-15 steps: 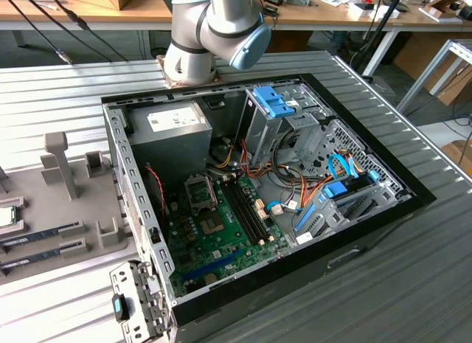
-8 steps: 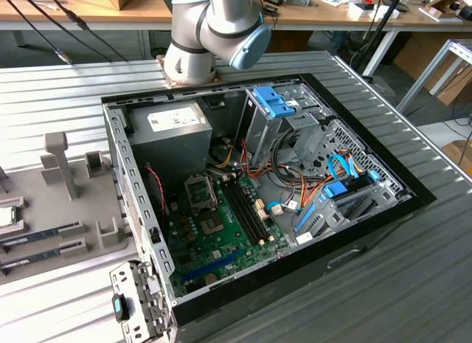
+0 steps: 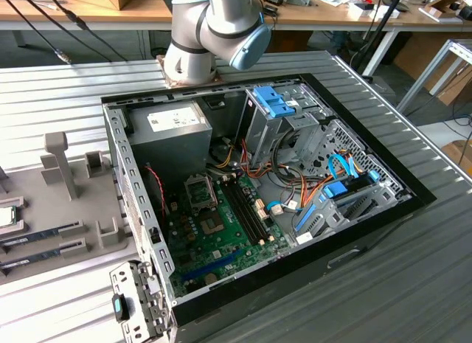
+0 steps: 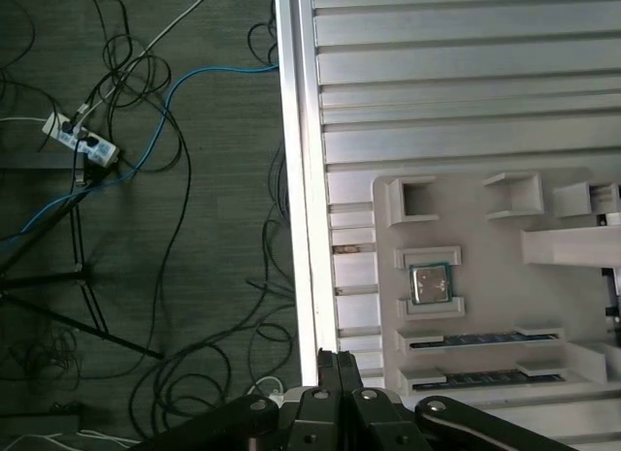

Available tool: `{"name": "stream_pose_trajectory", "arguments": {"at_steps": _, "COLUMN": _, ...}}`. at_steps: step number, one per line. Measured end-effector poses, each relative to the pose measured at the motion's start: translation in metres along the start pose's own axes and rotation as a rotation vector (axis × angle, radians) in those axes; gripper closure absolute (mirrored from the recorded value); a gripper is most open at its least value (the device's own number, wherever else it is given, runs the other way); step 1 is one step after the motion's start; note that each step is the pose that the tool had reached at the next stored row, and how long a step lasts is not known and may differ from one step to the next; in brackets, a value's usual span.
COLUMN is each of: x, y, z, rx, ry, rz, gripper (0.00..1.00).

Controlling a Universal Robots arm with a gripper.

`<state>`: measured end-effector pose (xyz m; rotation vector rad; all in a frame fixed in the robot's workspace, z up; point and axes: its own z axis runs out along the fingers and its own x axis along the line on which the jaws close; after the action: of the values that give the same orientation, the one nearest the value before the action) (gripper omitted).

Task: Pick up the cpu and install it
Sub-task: 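Reach for the cpu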

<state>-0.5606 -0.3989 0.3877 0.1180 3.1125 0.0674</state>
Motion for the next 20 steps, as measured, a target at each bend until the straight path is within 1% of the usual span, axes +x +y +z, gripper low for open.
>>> {"name": "stream_pose_trajectory", "arguments": {"at_steps": 20, "x": 0.0083, "y": -0.0007, "z": 0.0005, "rx": 0.0, "ry": 0.0, "rz": 0.0, "gripper": 0.89}}
